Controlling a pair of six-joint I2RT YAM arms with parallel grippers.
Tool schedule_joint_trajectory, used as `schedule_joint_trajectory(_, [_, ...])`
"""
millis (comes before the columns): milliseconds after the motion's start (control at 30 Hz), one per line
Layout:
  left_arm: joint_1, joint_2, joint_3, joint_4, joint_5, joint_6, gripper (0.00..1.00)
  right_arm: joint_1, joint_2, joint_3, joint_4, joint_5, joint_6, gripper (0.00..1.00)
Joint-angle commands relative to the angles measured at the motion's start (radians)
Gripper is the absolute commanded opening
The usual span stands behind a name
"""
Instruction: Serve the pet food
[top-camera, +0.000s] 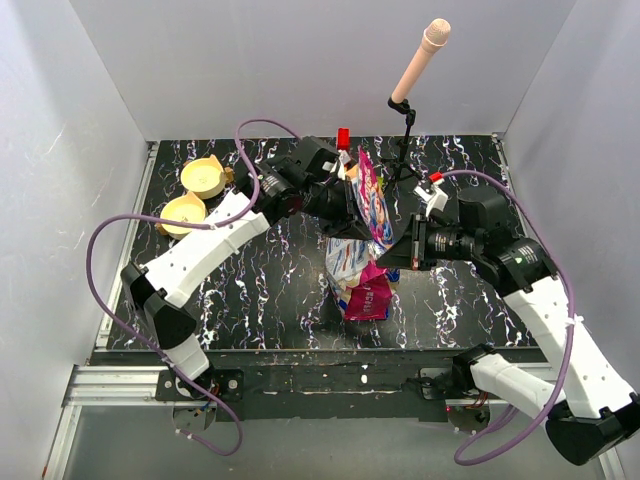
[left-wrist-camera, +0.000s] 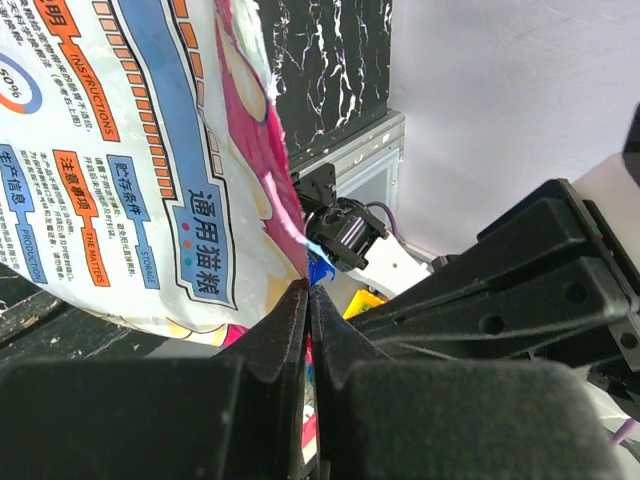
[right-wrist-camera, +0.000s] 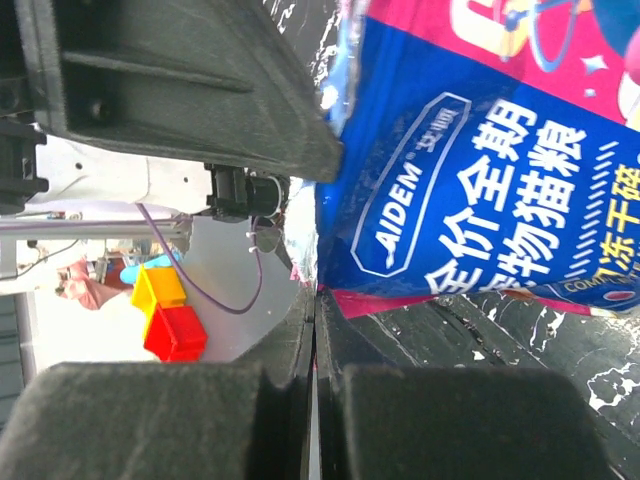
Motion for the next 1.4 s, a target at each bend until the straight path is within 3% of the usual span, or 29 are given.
schedule_joint_trajectory(0, [0.012, -0.112, -0.053, 0.055, -0.085, 0.014, 0.00, -0.074, -0.033, -0.078, -0.037, 0.012, -0.009, 0.01])
schedule_joint_trajectory(267, [0.025, -0.183, -0.147, 0.165, -0.064, -0.003, 0.00, -0.157, -0.001, -0.173, 0.126, -0.218, 0.047, 0.01])
schedule_joint_trajectory(467, [0.025, -0.151, -0.121, 0.118, -0.024, 0.003, 0.00, -0.217, 0.014, -0.210, 0.189, -0.286, 0.135, 0.01])
schedule_joint_trajectory(567, [0.025, -0.125, -0.092, 0.081, 0.002, 0.021, 0.27, -0.217, 0.025, -0.192, 0.187, -0.300, 0.144, 0.01])
schedule_joint_trajectory(700, [0.025, -0.154, -0.136, 0.106, 0.007, 0.003, 0.38, -0.217, 0.026, -0.170, 0.172, -0.288, 0.135, 0.01])
schedule_joint_trajectory(867, [0.026, -0.131, -0.134, 0.132, 0.053, 0.004, 0.38, -0.211, 0.034, -0.143, 0.161, -0.288, 0.126, 0.01])
schedule_joint_trajectory(1100, [0.025, -0.071, -0.095, 0.161, 0.100, 0.009, 0.25, -0.200, 0.046, -0.118, 0.147, -0.275, 0.109, 0.01])
schedule_joint_trajectory(1367, [0.022, -0.039, -0.085, 0.147, 0.139, 0.006, 0.25, -0.186, 0.066, -0.090, 0.139, -0.268, 0.095, 0.01])
